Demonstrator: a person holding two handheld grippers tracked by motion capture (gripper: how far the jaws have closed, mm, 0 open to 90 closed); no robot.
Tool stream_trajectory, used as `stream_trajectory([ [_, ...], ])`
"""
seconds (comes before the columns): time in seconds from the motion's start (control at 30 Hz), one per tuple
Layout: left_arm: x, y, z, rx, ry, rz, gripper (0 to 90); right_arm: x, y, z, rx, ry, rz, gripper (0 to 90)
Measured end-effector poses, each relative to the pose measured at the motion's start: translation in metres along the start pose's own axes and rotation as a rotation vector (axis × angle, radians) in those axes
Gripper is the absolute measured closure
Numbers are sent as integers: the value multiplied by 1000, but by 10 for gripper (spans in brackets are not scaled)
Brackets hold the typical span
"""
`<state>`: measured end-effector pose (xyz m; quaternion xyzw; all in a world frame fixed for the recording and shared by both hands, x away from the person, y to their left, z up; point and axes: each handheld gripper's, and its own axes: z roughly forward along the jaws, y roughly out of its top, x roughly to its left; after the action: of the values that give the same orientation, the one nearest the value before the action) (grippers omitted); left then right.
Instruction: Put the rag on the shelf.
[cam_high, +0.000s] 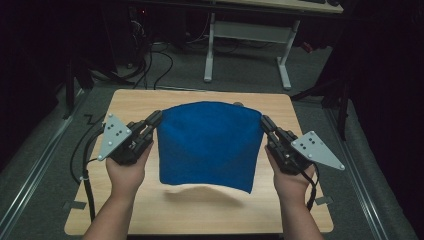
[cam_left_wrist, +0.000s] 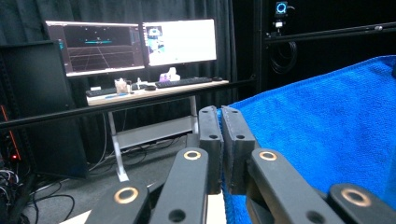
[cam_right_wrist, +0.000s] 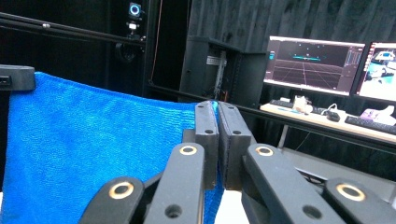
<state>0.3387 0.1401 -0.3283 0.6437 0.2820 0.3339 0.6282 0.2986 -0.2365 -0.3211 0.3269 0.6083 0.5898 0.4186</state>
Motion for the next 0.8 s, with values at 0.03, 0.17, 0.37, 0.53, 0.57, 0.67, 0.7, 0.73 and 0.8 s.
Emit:
stream_trajectory([
  [0.03,1,0,1,0,-3,-2,879,-1,0,1,1,2,6,884],
  [0.17,6,1,7,20,-6,0,879,-5,1,6,14,1,18,885],
  [0.37,20,2,19,48,11,-15,879,-16,3,19,60,-1,22,885],
  [0.53,33,0,33,85,37,-23,881,-23,1,31,81,-5,42,885],
  [0.57,35,0,36,95,42,-18,881,-24,1,34,85,-8,45,885],
  [0.67,42,0,45,124,55,-20,883,-29,0,42,96,-16,52,887],
  [0.7,44,1,48,132,60,-23,883,-31,0,45,101,-20,59,887],
  [0.73,47,1,51,136,63,-24,884,-33,0,49,105,-24,61,888],
  [0.8,51,1,58,147,71,-27,884,-36,0,55,115,-30,66,888],
])
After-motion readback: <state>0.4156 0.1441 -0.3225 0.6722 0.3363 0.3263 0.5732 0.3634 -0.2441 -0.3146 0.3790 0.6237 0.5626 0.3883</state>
